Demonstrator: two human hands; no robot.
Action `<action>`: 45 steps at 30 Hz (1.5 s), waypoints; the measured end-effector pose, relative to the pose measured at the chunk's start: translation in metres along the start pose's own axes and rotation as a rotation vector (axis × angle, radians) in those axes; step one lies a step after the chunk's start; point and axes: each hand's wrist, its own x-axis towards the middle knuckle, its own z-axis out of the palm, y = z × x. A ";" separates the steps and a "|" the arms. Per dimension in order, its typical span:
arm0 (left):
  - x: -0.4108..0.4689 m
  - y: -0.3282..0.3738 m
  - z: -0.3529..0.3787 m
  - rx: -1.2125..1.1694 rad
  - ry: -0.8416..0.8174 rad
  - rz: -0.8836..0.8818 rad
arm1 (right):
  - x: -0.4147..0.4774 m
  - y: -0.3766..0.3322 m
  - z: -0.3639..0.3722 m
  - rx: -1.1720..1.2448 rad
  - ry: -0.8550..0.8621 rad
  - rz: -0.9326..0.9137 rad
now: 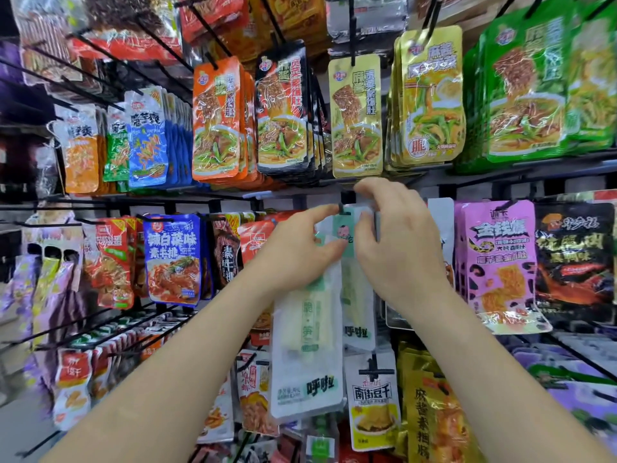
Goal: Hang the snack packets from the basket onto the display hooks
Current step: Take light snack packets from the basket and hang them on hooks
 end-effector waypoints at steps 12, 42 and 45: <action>-0.013 -0.009 -0.006 -0.062 -0.087 0.069 | 0.013 0.018 0.024 0.796 -0.585 0.766; -0.021 -0.009 -0.017 -0.661 0.160 -0.059 | -0.014 -0.008 -0.013 0.849 -0.271 0.667; -0.020 -0.006 -0.008 -0.632 0.333 -0.023 | -0.012 -0.004 -0.010 0.561 -0.237 0.420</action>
